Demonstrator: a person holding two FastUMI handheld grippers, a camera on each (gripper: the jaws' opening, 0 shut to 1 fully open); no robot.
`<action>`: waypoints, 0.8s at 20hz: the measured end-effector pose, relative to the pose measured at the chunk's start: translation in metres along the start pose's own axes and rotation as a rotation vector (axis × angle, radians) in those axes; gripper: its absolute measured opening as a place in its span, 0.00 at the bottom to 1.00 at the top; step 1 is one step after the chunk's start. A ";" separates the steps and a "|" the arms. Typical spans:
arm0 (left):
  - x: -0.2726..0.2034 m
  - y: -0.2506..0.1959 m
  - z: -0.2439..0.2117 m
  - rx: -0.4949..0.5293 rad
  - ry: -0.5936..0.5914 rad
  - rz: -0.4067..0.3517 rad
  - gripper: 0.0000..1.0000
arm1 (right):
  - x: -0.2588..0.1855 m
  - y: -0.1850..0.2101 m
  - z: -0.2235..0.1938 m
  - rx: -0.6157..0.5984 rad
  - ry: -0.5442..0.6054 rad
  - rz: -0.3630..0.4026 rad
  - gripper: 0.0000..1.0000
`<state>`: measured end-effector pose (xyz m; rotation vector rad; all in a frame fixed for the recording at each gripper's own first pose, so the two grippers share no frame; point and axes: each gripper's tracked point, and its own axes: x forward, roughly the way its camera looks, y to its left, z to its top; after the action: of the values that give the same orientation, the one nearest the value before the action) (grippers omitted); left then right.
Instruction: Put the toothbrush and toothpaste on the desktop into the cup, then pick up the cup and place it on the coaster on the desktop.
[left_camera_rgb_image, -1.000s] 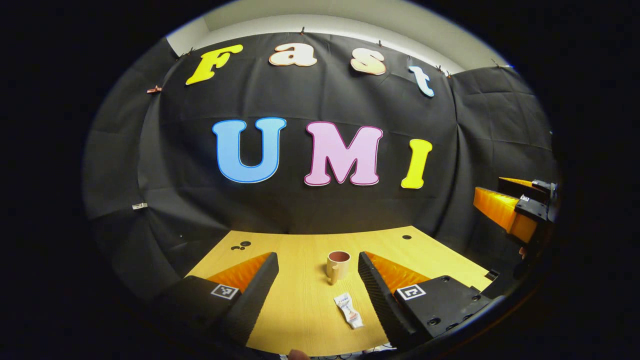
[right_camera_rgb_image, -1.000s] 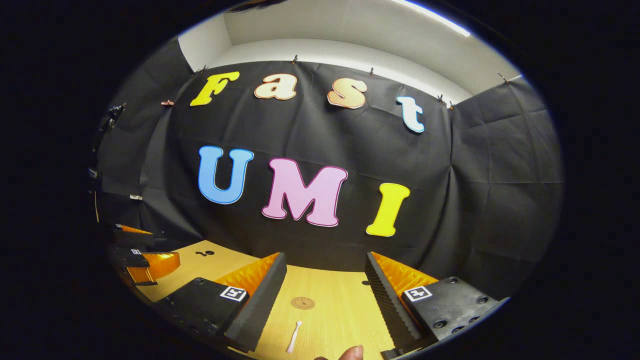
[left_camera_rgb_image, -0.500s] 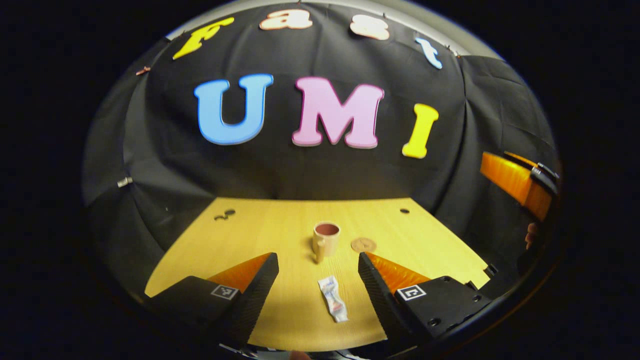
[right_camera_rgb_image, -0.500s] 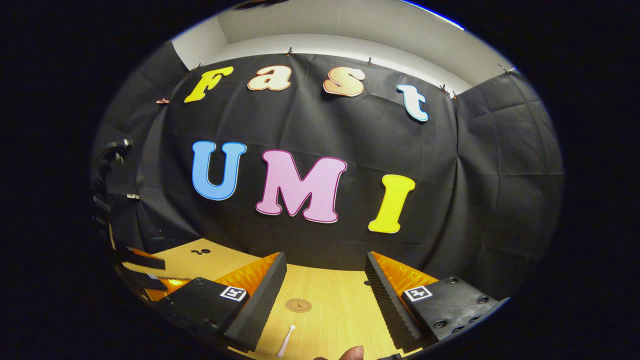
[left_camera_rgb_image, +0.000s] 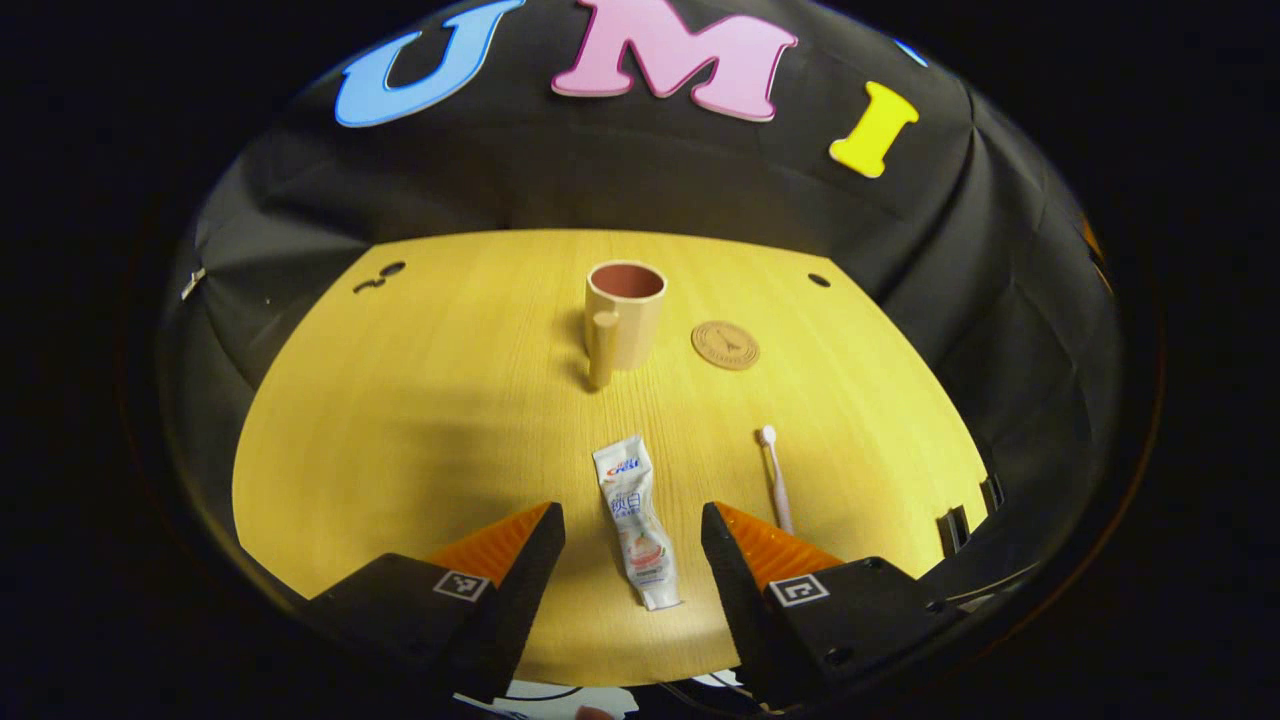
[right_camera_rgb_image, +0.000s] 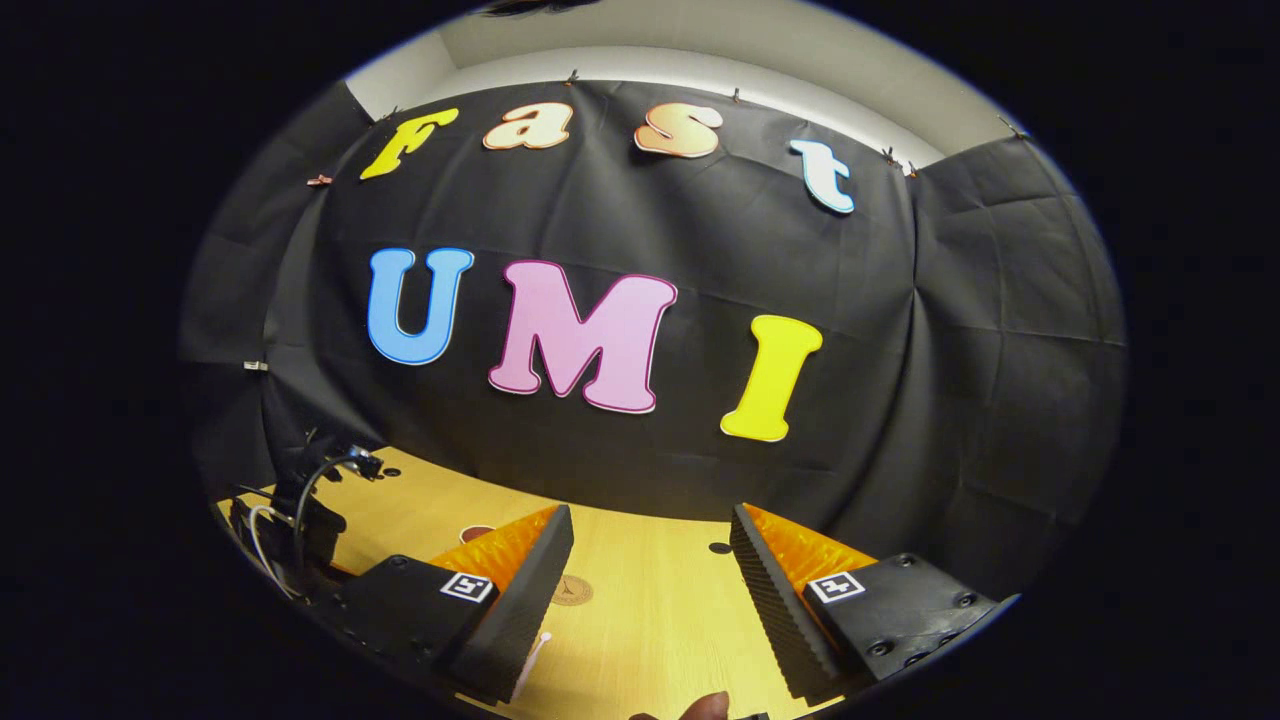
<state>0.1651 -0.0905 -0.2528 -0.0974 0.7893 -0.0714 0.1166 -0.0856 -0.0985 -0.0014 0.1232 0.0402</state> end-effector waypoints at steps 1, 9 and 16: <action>0.009 0.000 -0.004 -0.011 0.027 -0.004 0.86 | 0.003 -0.003 -0.004 -0.002 0.007 0.002 0.97; 0.064 0.001 -0.019 -0.060 0.166 0.029 0.82 | 0.032 -0.016 -0.041 0.025 0.091 0.033 0.97; 0.085 -0.007 -0.043 -0.039 0.282 0.067 0.54 | 0.042 -0.020 -0.065 0.053 0.144 0.048 0.97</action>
<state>0.1936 -0.1090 -0.3422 -0.0992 1.0754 -0.0055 0.1514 -0.1043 -0.1682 0.0518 0.2685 0.0844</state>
